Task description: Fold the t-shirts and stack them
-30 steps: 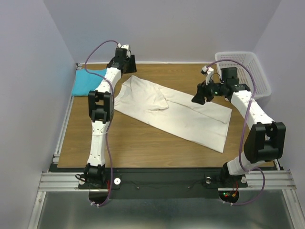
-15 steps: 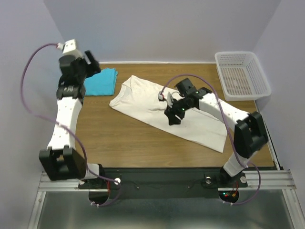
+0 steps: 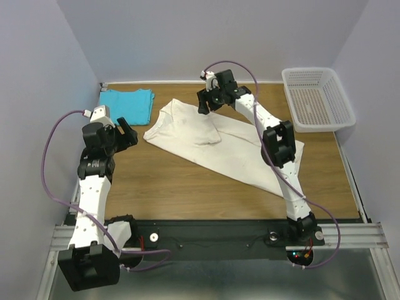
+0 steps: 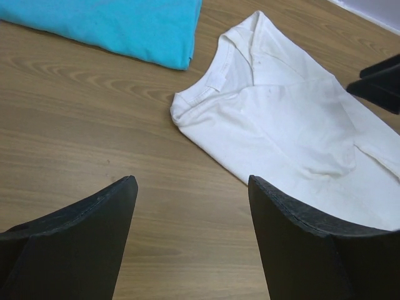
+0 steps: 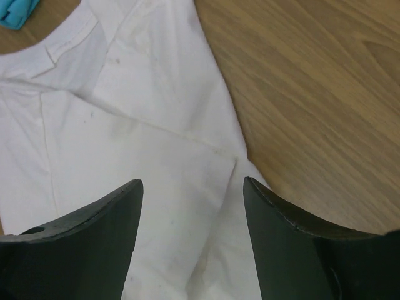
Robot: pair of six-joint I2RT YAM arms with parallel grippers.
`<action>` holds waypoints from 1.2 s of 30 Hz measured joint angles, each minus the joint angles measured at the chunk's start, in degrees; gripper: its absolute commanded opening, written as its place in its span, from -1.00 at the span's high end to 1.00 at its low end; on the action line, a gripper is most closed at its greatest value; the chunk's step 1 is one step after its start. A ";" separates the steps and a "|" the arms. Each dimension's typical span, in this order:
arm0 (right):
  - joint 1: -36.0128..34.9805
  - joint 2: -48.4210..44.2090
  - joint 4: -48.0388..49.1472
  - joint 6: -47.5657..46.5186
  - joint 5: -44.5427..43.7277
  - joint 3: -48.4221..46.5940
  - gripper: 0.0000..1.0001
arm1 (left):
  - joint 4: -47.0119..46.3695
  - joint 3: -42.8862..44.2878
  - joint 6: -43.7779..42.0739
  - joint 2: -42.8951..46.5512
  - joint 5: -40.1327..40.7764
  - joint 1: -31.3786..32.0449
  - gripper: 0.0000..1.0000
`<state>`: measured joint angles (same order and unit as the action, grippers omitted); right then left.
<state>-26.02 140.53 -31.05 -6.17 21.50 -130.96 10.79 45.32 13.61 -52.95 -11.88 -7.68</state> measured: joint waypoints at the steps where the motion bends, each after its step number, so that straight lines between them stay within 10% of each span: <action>1: 0.37 1.97 -0.22 1.11 0.00 -2.71 -0.43 | 0.13 -0.02 0.26 0.46 -0.35 0.00 -0.65; 25: 4.63 14.78 3.08 10.99 8.83 -12.50 -0.27 | -1.95 -3.74 3.48 -1.79 -4.15 0.02 -0.61; 36: 4.61 14.78 3.69 11.15 10.62 -10.71 0.24 | -2.23 -4.52 3.52 -1.86 -4.15 0.00 -0.61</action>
<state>-21.41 155.30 -27.35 4.97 32.12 -141.67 8.56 40.80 17.12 -54.81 -16.03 -7.68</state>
